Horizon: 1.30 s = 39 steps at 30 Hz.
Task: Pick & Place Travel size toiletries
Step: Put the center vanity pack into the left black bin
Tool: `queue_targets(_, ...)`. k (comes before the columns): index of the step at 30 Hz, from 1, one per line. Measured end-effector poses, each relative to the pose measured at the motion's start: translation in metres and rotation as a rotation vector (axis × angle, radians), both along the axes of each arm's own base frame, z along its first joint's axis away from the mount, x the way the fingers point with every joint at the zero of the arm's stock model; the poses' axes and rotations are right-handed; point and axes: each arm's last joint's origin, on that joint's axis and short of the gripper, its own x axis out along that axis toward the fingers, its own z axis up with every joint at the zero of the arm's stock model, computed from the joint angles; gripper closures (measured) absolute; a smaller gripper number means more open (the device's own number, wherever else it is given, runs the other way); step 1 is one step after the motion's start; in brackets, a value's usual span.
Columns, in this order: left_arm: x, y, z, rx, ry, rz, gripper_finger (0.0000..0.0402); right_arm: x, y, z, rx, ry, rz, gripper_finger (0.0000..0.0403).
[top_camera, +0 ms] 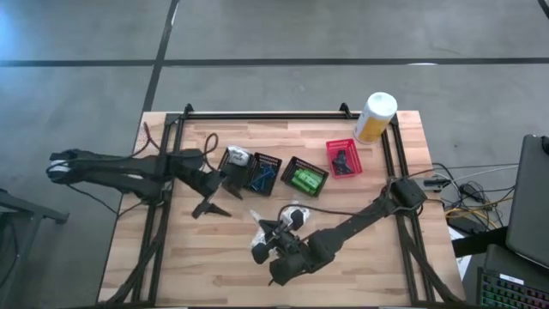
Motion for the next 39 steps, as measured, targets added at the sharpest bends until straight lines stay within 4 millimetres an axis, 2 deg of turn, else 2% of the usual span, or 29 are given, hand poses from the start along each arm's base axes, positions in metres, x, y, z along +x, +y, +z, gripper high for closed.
queue_targets(13,0.046,0.002,0.001,-0.005,0.069,-0.107,0.0103,-0.006,0.014,0.001,0.009,-0.009,0.03,0.0395)
queue_targets(21,0.064,0.002,-0.006,-0.006,0.105,-0.141,0.0103,-0.009,0.019,0.001,0.002,-0.018,0.032,0.0395)
queue_targets(29,0.072,0.002,-0.015,0.025,0.12,-0.156,0.0103,-0.01,0.021,0.001,-0.005,-0.023,0.029,0.0395)
queue_targets(39,0.071,-0.002,-0.012,-0.012,0.128,-0.18,0.0103,-0.01,0.021,0.001,-0.005,-0.023,0.028,0.0395)
